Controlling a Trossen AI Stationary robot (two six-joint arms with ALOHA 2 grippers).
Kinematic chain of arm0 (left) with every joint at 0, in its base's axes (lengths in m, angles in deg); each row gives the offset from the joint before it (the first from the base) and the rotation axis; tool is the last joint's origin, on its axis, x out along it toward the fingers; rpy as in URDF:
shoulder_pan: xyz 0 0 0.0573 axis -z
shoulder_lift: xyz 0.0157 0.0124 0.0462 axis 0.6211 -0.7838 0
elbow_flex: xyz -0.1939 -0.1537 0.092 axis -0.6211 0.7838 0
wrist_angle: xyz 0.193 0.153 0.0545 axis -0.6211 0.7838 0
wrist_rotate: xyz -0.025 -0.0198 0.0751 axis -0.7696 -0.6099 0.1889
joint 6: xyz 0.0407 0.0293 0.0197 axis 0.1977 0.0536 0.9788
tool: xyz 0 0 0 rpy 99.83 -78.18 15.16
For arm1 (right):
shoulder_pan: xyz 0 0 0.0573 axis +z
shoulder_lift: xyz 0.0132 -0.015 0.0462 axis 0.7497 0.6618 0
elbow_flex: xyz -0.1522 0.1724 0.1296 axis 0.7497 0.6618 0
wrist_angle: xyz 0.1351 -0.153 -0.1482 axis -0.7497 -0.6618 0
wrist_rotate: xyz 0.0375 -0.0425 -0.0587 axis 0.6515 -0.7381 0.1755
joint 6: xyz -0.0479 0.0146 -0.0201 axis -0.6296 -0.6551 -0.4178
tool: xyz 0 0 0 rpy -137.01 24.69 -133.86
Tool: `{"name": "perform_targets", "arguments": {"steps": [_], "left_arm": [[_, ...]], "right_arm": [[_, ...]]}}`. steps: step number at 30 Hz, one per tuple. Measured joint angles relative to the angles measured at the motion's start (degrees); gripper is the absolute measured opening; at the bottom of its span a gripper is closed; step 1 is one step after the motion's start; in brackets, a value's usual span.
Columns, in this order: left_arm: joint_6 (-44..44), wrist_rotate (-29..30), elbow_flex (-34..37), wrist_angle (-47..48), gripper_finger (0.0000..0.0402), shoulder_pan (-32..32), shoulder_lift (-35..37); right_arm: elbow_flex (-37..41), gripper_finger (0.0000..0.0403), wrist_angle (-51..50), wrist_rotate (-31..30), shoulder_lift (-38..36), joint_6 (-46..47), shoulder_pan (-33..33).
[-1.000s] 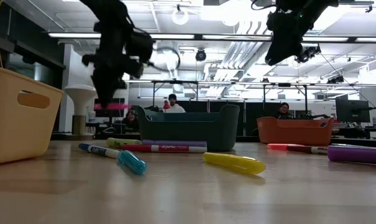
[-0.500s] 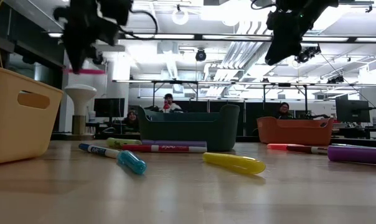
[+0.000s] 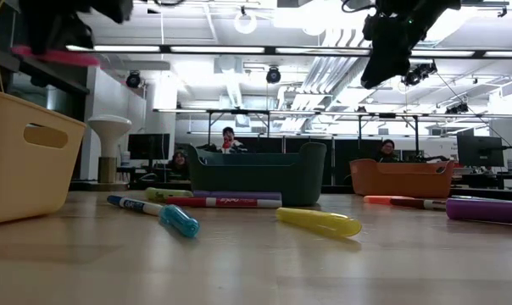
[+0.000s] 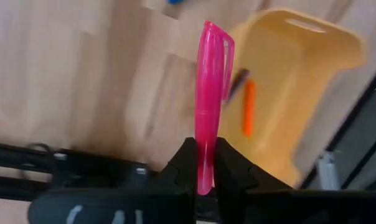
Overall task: Pick & Place Markers
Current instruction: Put the pink pen into the yellow bin
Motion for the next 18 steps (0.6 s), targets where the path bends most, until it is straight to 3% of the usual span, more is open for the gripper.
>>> {"name": "perform_targets", "arguments": {"steps": [9,18], "left_arm": [[-15.36,-0.19,0.01,-4.25,0.002,15.49,-5.91],[-17.72,-2.31,0.03,-10.52,0.002,19.47,-16.42]], "right_arm": [[0.0,0.0208,0.68,0.49,0.0,-1.82,-0.02],[0.0,0.0208,1.96,2.52,0.0,-2.38,-0.02]]}}
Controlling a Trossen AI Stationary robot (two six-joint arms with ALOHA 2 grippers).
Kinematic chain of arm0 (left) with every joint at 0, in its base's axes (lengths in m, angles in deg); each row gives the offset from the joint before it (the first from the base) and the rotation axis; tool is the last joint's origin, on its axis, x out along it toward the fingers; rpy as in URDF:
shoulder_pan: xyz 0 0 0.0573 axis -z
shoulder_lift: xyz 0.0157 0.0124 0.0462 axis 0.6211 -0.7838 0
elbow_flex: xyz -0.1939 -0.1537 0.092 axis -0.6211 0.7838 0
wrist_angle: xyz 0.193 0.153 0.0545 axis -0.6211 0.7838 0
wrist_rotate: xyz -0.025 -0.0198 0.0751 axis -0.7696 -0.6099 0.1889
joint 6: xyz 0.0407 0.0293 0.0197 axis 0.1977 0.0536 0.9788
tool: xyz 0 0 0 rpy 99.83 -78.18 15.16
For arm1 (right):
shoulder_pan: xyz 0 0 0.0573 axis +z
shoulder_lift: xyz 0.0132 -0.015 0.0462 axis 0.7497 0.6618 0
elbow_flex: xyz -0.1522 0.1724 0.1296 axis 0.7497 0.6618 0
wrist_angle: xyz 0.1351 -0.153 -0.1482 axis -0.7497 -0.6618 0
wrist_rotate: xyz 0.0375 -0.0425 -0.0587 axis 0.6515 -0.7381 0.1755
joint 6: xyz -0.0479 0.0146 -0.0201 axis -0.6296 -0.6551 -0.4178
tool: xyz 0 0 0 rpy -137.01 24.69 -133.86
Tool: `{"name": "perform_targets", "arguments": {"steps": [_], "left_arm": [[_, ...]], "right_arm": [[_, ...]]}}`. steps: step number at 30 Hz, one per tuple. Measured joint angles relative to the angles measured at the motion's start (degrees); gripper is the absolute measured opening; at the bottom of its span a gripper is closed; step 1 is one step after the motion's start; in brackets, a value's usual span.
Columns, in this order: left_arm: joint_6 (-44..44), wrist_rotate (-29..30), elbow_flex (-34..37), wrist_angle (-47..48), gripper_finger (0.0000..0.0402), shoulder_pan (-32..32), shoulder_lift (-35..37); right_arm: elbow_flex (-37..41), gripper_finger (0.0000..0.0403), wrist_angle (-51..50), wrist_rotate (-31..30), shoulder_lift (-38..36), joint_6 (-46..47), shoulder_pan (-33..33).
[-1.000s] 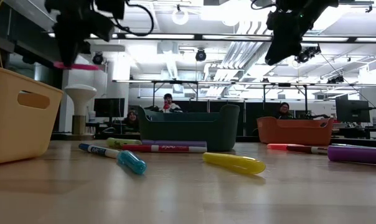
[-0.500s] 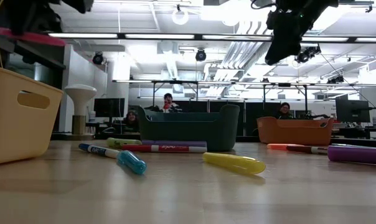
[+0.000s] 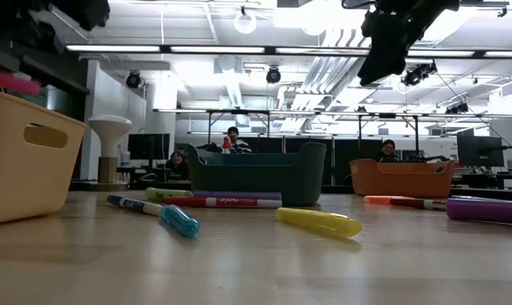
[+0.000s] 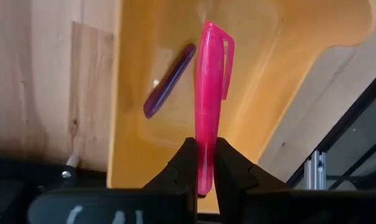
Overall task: Pick & Place Markers
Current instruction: Put the pink pen into the yellow bin
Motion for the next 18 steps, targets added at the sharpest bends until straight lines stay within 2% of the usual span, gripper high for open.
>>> {"name": "perform_targets", "arguments": {"steps": [6,10,13,18], "left_arm": [[2.02,-2.68,0.82,-4.05,0.002,-0.07,-3.54],[3.03,-4.25,4.93,-8.74,0.002,-0.07,-3.57],[2.98,-5.69,8.31,-10.96,0.002,-0.11,-3.62],[3.52,-8.14,10.81,-13.35,0.002,-0.09,-3.64]], "right_arm": [[0.0,0.0208,0.38,0.02,0.0,-1.37,0.02],[-0.01,0.0208,0.34,0.32,0.0,-1.35,0.01],[-0.01,0.0208,0.33,2.71,0.0,-1.11,0.0],[0.0,0.0208,0.17,3.28,0.0,-1.04,0.01]]}}
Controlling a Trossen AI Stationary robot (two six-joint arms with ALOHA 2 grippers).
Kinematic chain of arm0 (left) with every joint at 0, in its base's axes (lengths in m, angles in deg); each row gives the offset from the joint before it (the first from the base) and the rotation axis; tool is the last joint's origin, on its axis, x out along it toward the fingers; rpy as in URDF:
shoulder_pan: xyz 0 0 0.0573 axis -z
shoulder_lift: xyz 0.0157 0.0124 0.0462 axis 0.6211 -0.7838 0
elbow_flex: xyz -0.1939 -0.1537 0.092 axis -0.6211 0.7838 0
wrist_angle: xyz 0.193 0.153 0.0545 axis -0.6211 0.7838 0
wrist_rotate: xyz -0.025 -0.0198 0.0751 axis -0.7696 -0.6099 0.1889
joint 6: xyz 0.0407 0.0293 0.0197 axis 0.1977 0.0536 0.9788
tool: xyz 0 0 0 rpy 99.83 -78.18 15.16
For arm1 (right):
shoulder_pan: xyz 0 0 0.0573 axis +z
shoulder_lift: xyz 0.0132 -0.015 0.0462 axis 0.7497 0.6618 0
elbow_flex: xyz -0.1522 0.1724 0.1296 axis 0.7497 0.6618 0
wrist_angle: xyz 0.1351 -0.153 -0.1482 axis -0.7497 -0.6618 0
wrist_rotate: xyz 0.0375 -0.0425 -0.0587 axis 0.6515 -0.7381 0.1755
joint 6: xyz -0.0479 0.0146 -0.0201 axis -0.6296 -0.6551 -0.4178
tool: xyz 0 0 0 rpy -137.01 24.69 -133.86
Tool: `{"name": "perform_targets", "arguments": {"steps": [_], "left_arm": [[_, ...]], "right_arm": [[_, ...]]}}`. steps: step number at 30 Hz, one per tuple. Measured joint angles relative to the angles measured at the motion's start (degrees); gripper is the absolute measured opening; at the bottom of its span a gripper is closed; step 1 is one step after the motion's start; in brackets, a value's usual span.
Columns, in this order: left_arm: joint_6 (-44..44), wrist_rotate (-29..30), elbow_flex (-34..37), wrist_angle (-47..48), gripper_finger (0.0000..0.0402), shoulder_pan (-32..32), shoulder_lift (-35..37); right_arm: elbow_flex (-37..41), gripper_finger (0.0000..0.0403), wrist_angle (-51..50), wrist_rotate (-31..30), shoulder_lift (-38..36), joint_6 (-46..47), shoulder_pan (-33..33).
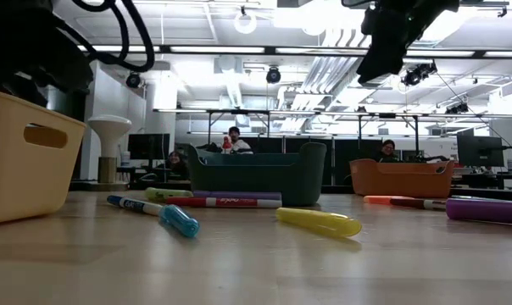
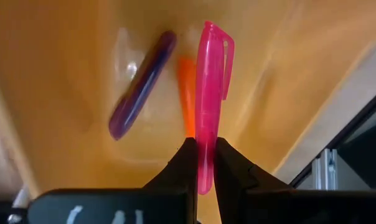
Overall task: Pick & Place Markers
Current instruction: Put the pink pen into the yellow bin, then put the light yellow highlighter pen into the orange bin
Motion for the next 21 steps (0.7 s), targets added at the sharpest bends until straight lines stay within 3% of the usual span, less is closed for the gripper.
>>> {"name": "perform_targets", "arguments": {"steps": [4,13,21], "left_arm": [[3.19,-0.73,0.12,-1.2,0.0028,0.0,0.0],[4.59,-1.92,0.14,-1.63,0.0115,0.0,0.0],[6.57,-2.7,-3.64,5.32,0.0129,-0.02,0.81]], "right_arm": [[0.0,0.0208,-0.31,0.0,0.0,0.06,0.01],[-0.02,0.0208,-2.44,0.02,0.0,-0.01,0.01],[0.0,0.0208,-2.44,0.02,0.0,-0.11,0.01]]}}
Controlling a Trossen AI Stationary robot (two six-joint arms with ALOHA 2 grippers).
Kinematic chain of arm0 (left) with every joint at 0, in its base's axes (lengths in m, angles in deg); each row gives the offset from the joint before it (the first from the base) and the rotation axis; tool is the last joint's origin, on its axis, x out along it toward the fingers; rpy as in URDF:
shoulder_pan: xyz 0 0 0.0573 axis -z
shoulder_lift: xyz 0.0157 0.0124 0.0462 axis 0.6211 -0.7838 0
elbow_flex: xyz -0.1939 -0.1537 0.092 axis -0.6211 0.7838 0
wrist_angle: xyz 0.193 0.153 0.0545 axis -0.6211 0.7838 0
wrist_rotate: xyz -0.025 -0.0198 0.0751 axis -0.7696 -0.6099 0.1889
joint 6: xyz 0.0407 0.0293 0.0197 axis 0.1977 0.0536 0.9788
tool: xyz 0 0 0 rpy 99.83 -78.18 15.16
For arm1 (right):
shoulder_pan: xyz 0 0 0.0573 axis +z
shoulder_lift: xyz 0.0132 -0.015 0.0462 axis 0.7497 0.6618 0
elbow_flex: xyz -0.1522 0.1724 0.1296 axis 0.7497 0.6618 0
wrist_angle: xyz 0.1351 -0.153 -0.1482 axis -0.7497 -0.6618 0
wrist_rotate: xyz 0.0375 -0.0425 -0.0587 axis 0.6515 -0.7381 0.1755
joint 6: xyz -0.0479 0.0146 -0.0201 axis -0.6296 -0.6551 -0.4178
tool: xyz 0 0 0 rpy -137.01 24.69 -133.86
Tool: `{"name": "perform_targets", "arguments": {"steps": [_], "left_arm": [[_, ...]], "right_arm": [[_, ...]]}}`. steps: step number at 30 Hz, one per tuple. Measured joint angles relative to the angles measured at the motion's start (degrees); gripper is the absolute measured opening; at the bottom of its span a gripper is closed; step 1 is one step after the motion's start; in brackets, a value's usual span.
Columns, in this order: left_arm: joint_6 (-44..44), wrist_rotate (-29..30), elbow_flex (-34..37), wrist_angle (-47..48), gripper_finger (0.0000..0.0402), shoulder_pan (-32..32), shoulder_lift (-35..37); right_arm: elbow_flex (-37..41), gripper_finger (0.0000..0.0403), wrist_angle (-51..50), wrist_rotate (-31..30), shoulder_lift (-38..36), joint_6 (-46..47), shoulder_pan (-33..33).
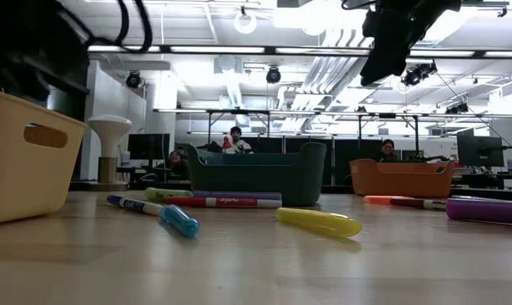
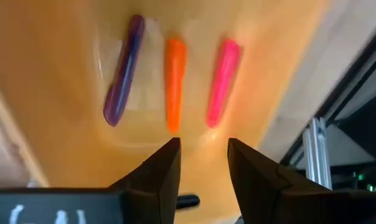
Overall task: Pick & Place Markers
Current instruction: Put the light yellow highlighter pen into the orange bin
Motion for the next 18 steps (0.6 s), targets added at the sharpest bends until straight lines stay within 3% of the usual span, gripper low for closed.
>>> {"name": "perform_targets", "arguments": {"steps": [7,18], "left_arm": [[0.92,3.21,-9.68,12.06,0.013,-2.19,0.07],[-15.8,19.38,-13.55,3.62,0.013,-16.76,2.95]], "right_arm": [[-0.01,0.0208,0.01,-0.01,0.0,0.14,0.0],[-0.02,0.0208,0.85,-0.04,0.0,0.58,0.0]]}}
